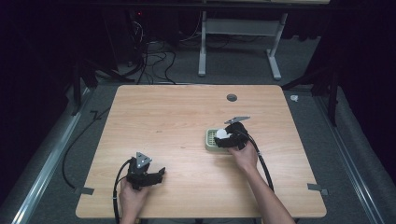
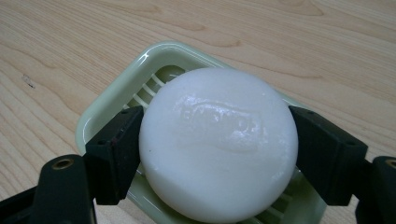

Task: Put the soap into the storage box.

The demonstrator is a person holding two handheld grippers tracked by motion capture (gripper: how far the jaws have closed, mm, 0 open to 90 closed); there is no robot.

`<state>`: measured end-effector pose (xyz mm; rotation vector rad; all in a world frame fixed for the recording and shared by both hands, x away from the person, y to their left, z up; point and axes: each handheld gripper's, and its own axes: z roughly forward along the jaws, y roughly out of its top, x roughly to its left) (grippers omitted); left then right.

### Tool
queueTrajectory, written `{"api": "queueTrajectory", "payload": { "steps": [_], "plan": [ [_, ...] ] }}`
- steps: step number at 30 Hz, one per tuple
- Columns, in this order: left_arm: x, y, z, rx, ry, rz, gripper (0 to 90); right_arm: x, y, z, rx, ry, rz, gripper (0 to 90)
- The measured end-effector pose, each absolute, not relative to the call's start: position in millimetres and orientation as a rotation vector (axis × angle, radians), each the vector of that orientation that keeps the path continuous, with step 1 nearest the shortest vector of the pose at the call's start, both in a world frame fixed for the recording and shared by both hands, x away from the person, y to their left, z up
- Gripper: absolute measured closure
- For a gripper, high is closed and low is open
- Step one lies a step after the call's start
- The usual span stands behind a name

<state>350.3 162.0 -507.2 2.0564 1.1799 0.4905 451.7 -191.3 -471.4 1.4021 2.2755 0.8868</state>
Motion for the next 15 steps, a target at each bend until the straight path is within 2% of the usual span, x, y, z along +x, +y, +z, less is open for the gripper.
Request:
{"api": "queueTrajectory", "payload": {
  "steps": [10, 15],
  "plan": [
    [350.3, 162.0, -507.2, 2.057, 1.18, 0.491, 19.9, 449.4, -198.9, -463.2, 1.406, 2.245, 0.934, 15.7],
    [350.3, 162.0, -507.2, 2.057, 1.18, 0.491, 19.9, 446.8, -201.4, -460.0, 1.402, 2.238, 0.97, 15.3]
  ]
}}
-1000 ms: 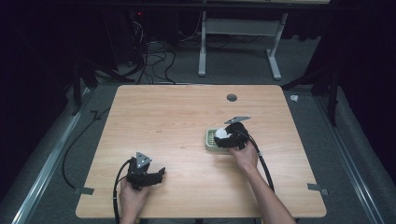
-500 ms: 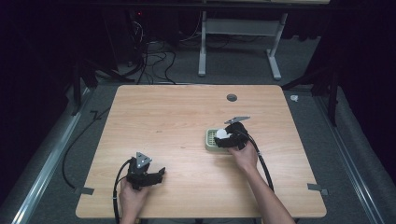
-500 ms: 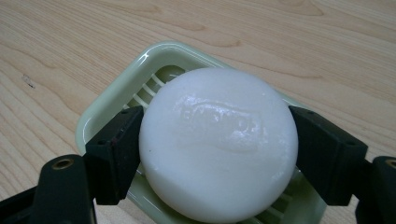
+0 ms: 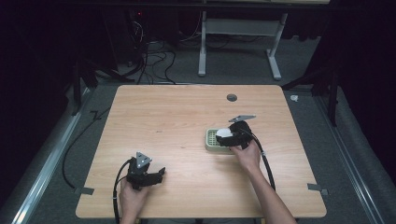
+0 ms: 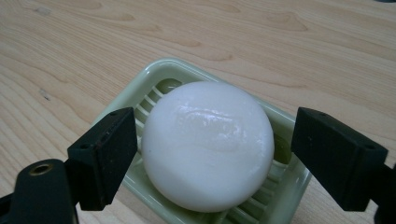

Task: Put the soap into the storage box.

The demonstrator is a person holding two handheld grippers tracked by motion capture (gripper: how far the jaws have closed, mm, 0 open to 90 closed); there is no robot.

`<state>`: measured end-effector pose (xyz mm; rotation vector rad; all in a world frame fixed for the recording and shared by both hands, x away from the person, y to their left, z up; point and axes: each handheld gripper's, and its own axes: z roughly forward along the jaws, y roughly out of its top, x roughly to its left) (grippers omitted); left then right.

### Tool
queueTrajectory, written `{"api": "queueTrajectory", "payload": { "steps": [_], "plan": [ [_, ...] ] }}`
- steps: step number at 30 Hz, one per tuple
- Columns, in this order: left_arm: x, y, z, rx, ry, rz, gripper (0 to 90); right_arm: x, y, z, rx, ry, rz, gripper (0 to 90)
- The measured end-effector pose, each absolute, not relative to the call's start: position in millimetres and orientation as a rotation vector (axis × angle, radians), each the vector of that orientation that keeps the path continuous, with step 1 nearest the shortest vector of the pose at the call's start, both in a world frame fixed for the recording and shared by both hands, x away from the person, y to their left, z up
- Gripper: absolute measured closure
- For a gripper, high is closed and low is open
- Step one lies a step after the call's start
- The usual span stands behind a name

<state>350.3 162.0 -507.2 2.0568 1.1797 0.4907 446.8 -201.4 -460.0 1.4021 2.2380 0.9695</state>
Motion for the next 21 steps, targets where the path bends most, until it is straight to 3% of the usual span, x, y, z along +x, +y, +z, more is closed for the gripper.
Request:
{"api": "queueTrajectory", "payload": {
  "steps": [21],
  "plan": [
    [350.2, 161.9, -507.2, 2.057, 1.18, 0.491, 19.9, 430.2, -219.5, -448.7, 1.404, 2.189, 1.07, 17.2]
  ]
}}
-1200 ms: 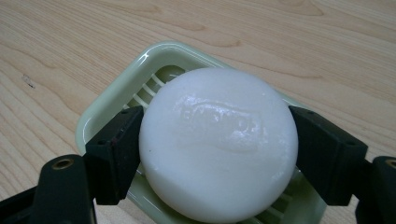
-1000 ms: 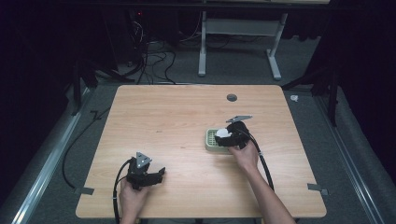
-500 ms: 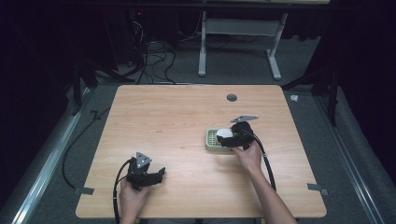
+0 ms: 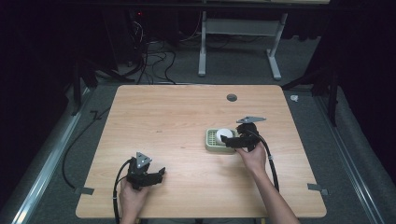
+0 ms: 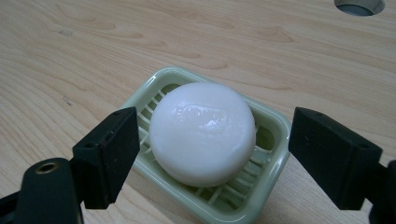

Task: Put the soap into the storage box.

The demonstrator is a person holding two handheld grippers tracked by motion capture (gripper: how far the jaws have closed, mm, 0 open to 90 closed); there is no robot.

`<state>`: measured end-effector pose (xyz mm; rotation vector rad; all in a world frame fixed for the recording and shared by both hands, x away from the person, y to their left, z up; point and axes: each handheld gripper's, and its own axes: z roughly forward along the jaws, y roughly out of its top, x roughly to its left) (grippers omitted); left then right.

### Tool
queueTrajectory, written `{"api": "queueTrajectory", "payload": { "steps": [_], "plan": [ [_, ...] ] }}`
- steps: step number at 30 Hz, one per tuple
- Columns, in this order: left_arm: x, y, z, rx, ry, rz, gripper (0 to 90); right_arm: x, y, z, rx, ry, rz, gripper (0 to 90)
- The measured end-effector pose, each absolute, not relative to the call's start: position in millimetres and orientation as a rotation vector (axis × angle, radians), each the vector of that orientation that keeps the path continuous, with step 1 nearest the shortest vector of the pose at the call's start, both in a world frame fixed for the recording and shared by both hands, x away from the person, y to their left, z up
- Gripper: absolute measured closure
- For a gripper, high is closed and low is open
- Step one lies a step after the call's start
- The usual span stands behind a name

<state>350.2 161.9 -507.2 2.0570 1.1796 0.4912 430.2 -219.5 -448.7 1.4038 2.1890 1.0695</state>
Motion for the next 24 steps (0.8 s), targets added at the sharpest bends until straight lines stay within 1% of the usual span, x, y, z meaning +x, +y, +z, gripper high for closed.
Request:
{"api": "queueTrajectory", "payload": {
  "steps": [24],
  "plan": [
    [350.2, 161.9, -507.3, 2.056, 1.18, 0.491, 19.8, 409.9, -237.4, -427.6, 1.373, 2.16, 1.132, 17.9]
  ]
}}
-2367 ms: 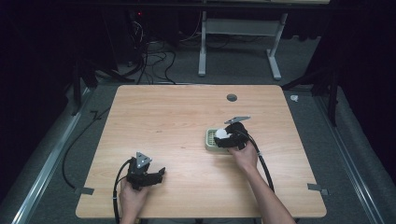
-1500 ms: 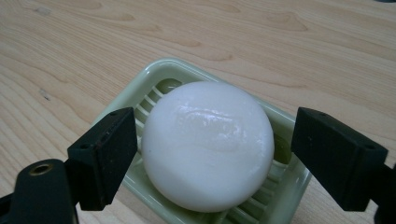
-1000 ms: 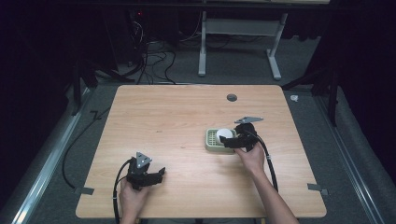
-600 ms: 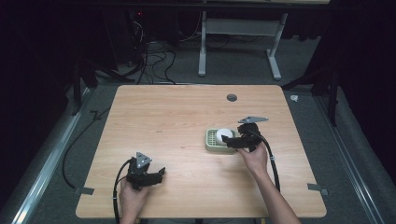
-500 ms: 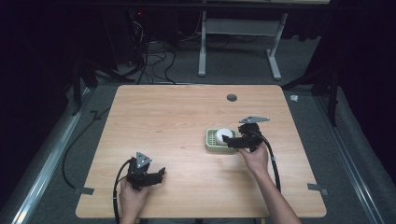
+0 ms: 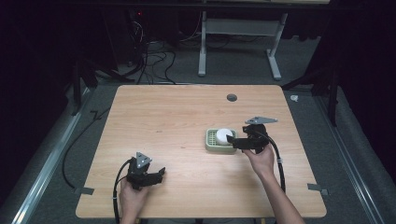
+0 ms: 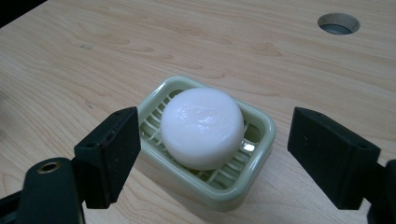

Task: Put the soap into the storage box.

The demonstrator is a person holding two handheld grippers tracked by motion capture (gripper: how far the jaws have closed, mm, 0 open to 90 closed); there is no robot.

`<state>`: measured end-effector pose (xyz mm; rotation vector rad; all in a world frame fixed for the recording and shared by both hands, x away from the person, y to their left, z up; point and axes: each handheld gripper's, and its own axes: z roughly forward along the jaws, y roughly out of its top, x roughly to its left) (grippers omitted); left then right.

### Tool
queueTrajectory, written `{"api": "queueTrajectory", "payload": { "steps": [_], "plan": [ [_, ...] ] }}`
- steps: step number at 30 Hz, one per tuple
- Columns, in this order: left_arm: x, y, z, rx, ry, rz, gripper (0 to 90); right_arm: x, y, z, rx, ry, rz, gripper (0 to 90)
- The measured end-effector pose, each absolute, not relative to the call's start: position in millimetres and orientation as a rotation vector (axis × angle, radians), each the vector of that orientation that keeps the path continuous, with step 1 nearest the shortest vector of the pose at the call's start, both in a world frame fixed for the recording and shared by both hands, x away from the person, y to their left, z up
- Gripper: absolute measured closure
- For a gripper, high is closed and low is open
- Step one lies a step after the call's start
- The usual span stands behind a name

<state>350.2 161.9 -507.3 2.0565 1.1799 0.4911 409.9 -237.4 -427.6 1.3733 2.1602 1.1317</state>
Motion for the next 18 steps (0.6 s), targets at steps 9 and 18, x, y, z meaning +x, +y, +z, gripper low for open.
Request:
{"api": "queueTrajectory", "payload": {
  "steps": [9, 18],
  "plan": [
    [350.3, 161.9, -507.2, 2.057, 1.18, 0.491, 19.8, 402.0, -246.2, -425.8, 1.391, 2.136, 1.147, 18.8],
    [350.3, 161.9, -507.3, 2.057, 1.18, 0.491, 19.8, 394.7, -255.7, -422.6, 1.401, 2.111, 1.166, 19.6]
  ]
}}
